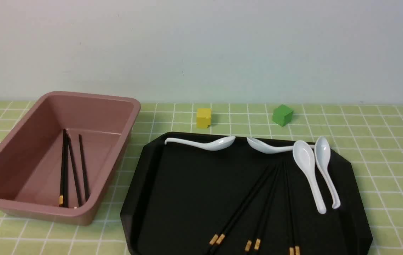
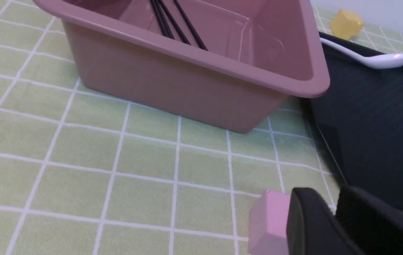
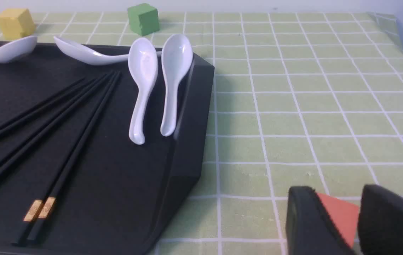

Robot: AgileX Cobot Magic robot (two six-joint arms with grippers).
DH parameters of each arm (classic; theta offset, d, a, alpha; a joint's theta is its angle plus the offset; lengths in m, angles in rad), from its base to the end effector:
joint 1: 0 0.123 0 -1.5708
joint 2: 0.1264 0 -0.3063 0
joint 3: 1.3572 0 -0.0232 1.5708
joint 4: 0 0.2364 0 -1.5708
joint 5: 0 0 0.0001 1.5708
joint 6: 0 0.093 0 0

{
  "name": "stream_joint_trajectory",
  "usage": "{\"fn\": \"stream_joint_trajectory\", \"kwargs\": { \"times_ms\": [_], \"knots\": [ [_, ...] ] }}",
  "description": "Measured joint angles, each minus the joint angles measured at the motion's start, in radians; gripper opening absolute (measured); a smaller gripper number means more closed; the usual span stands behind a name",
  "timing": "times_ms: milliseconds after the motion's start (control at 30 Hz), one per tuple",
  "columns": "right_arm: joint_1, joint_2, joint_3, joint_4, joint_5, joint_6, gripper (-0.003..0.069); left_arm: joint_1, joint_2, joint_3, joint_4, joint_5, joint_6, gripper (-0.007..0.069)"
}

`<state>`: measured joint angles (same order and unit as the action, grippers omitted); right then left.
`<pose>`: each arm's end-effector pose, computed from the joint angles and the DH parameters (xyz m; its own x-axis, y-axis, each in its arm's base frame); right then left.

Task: On green tablecloth take chopsticks from black tray and put them in box.
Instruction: 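Reach over to the black tray and grasp a pair of chopsticks with the left gripper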

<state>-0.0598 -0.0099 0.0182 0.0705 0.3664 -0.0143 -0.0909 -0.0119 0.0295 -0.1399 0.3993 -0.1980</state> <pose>0.0189 0.0012 0.1740 -0.2800 0.0684 -0.9575 0.0501 0.9971 0.0565 0.0173 -0.0067 0.1677 -0.3478 -0.2904 -0.8915 0.0318 0.9466 -0.3207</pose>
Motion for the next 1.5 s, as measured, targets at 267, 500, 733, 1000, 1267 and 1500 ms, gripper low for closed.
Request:
{"fn": "stream_joint_trajectory", "kwargs": {
  "times_ms": [267,500,733,1000,1267,1500],
  "knots": [
    [0.000,0.000,0.000,0.000,0.000,0.000,0.0240,0.000,0.000,0.000,0.000,0.000,0.000,0.0146],
    [0.000,0.000,0.000,0.000,0.000,0.000,0.0240,0.000,0.000,0.000,0.000,0.000,0.000,0.0151],
    [0.000,0.000,0.000,-0.002,0.000,0.000,0.0240,0.000,0.000,0.000,0.000,0.000,0.000,0.0155],
    [0.000,0.000,0.000,0.000,0.000,0.000,0.0240,0.000,0.000,0.000,0.000,0.000,0.000,0.0155],
    [0.000,0.000,0.000,0.000,0.000,0.000,0.0240,0.000,0.000,0.000,-0.194,-0.014,-0.113,0.0159],
    [0.000,0.000,0.000,0.000,0.000,0.000,0.0240,0.000,0.000,0.000,-0.772,-0.059,-0.389,0.0165]
  ]
}}
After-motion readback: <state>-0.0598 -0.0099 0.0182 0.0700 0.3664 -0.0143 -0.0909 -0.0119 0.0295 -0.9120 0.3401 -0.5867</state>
